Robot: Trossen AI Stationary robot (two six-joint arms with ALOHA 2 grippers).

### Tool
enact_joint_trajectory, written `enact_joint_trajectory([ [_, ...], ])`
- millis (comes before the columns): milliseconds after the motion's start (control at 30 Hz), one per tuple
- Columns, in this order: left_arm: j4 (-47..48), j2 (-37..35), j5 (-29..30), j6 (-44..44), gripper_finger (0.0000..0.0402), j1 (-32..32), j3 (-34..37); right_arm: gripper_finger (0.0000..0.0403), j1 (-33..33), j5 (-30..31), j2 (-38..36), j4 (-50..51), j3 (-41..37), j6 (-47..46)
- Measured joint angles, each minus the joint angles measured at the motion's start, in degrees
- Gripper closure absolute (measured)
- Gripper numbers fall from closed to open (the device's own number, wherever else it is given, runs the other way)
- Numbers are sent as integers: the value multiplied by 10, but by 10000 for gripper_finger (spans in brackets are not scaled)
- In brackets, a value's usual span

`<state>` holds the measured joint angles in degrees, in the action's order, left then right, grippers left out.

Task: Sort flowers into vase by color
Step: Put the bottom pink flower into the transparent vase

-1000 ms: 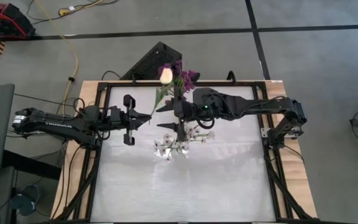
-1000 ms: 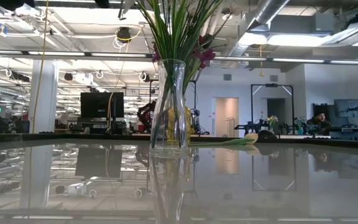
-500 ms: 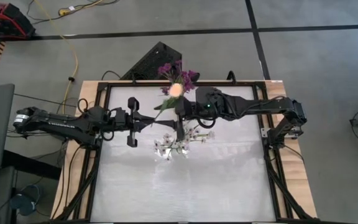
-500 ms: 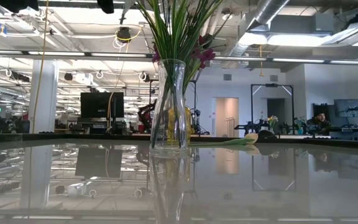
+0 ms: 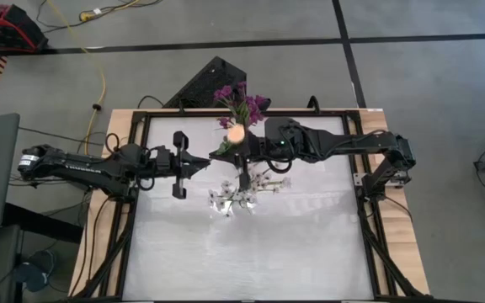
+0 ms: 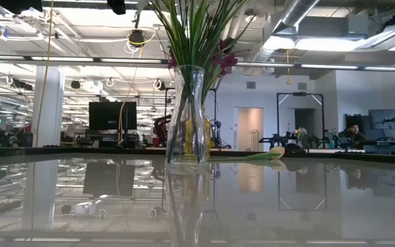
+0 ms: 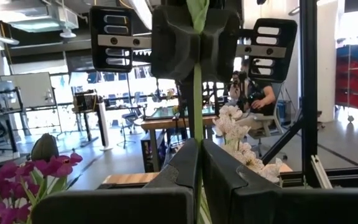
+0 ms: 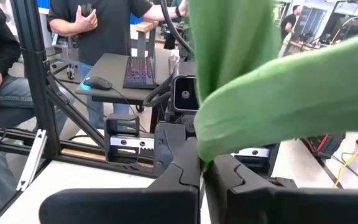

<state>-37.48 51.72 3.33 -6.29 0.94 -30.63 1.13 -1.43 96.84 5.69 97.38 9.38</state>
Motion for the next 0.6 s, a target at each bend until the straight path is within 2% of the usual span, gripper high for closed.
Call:
enact_joint_trajectory([
  [167, 24, 0, -18, -17, 378, 0, 0, 377, 0, 0, 0, 17, 0, -10],
  [267, 31, 0, -38, -27, 342, 0, 0, 377, 0, -1, 0, 30, 0, -14],
  [467, 33, 1, -30, -17, 259, 0, 0, 377, 0, -1, 0, 36, 0, -14],
  [600, 66, 22, -26, 1, 224, -4, -19, 377, 0, -1, 12, 31, 2, -18],
])
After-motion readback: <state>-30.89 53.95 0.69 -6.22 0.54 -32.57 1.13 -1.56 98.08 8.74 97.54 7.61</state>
